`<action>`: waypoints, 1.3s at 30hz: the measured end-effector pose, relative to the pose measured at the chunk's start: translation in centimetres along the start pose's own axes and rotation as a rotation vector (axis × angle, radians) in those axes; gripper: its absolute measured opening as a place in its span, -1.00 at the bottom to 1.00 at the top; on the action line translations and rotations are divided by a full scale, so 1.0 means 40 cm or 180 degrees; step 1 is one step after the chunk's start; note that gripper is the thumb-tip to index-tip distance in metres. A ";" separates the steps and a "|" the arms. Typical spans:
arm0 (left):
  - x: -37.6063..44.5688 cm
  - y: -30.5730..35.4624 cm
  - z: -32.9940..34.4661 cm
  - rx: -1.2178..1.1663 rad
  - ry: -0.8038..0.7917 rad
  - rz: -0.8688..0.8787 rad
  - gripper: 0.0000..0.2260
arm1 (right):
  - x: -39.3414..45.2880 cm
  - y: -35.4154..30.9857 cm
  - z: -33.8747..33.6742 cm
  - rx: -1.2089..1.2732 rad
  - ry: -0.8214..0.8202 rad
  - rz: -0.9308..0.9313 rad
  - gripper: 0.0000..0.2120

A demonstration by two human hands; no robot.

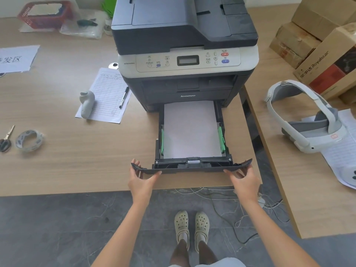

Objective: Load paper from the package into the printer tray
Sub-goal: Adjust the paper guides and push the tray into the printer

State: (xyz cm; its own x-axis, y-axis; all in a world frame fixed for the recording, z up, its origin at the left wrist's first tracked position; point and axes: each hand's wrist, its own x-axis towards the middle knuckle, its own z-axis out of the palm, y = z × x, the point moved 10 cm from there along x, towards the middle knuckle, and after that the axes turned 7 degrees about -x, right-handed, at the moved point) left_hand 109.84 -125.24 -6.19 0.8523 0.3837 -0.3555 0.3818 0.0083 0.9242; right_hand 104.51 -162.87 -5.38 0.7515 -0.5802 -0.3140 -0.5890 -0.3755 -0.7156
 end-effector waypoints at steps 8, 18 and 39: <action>0.074 0.013 0.056 -0.0103 0.0030 -0.0073 -0.07 | 0.080 -0.038 0.041 0.0192 -0.0034 0.0073 -0.46; 0.203 0.047 0.127 -0.0285 0.0274 -0.0102 -0.14 | 0.187 -0.152 0.045 0.0279 0.0400 -0.0033 -0.60; 0.463 0.197 0.276 -0.0214 0.0048 0.0481 -0.35 | 0.458 -0.341 0.126 0.0141 0.0467 -0.0801 -0.46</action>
State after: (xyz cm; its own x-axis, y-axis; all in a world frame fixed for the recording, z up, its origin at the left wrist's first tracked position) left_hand 132.60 -128.27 -7.05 0.8926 0.3989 -0.2102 0.2244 0.0112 0.9744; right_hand 127.80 -164.75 -4.53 0.8193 -0.5725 -0.0320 -0.3737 -0.4908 -0.7871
